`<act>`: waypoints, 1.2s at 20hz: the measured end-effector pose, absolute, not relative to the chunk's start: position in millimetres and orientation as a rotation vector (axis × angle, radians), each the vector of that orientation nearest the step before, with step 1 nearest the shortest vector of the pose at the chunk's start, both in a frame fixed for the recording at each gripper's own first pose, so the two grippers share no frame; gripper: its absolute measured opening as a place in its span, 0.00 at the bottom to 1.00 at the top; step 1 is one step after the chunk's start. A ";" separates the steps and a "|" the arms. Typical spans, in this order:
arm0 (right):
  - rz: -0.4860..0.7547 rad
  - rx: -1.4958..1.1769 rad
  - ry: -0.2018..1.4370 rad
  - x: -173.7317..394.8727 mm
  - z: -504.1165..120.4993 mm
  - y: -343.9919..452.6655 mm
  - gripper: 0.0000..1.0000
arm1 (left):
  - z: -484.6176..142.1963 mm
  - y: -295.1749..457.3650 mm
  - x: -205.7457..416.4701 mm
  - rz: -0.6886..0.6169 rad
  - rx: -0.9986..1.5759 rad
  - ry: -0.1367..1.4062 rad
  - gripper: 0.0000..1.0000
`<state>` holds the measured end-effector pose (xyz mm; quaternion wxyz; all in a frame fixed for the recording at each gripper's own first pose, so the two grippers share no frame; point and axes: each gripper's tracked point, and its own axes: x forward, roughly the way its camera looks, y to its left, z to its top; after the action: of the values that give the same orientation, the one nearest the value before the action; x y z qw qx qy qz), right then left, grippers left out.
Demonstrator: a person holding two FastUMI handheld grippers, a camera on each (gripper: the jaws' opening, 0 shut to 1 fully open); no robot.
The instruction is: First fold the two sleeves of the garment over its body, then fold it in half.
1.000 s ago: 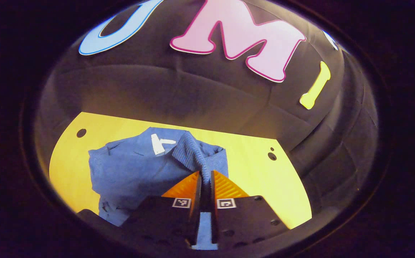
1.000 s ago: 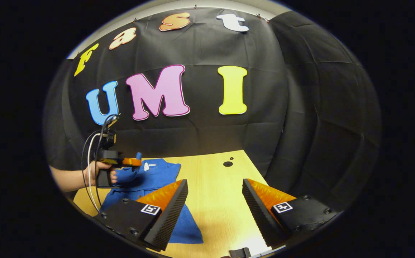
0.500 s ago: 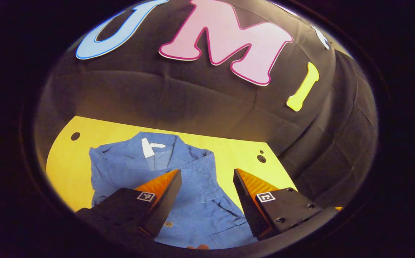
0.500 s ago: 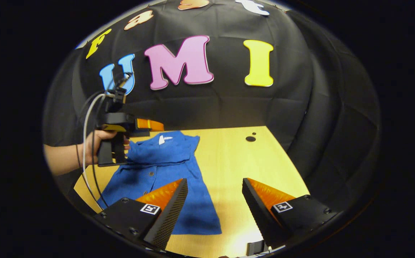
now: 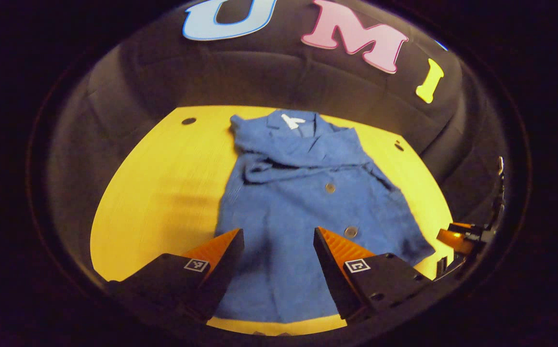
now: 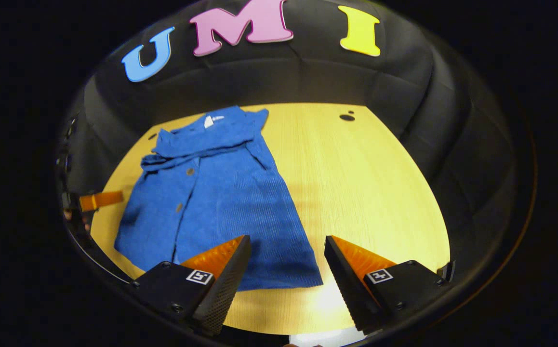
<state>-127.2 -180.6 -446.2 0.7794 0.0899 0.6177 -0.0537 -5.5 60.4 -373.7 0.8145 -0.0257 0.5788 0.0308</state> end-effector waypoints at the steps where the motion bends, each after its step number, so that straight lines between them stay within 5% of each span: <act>1: -0.111 0.230 1.389 -139.5 -453.8 -173.4 0.99 | -381.6 73.0 -31.4 0.095 -0.054 1.277 0.85; 10: -0.155 0.233 1.516 -165.5 -495.0 -170.8 0.96 | -407.7 77.4 -76.5 0.091 0.069 1.414 0.85; 13: -0.129 0.162 1.564 -170.6 -495.0 -170.2 0.94 | -407.6 76.9 -78.6 0.102 0.043 1.431 0.75; 14: -0.145 0.172 1.565 -167.4 -492.8 -169.6 0.78 | -409.0 75.5 -80.0 0.099 0.044 1.444 0.71; 15: -0.143 0.175 1.579 -167.9 -493.9 -168.7 0.83 | -407.8 74.7 -76.7 0.090 0.051 1.435 0.70; 17: -0.128 0.191 1.576 -163.5 -496.6 -166.0 0.75 | -412.6 73.5 -73.7 0.100 0.035 1.434 0.29; 18: -0.106 0.205 1.566 -160.3 -496.8 -160.9 0.67 | -411.6 72.7 -75.6 0.085 0.050 1.432 0.29; 20: -0.048 0.256 1.506 -153.1 -497.0 -148.9 0.13 | -409.3 69.8 -74.7 0.079 0.060 1.421 0.28; 21: -0.025 0.264 1.499 -153.0 -498.7 -146.7 0.08 | -409.0 68.2 -76.2 0.105 0.049 1.436 0.04; 24: -0.055 0.329 1.494 -152.7 -498.2 -151.2 0.05 | -408.5 62.7 -73.2 0.091 0.052 1.425 0.04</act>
<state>-152.7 -151.2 -498.2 0.7211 0.1488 0.6762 -0.0250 -73.2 62.7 -408.5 0.7556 0.0239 0.6532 0.0416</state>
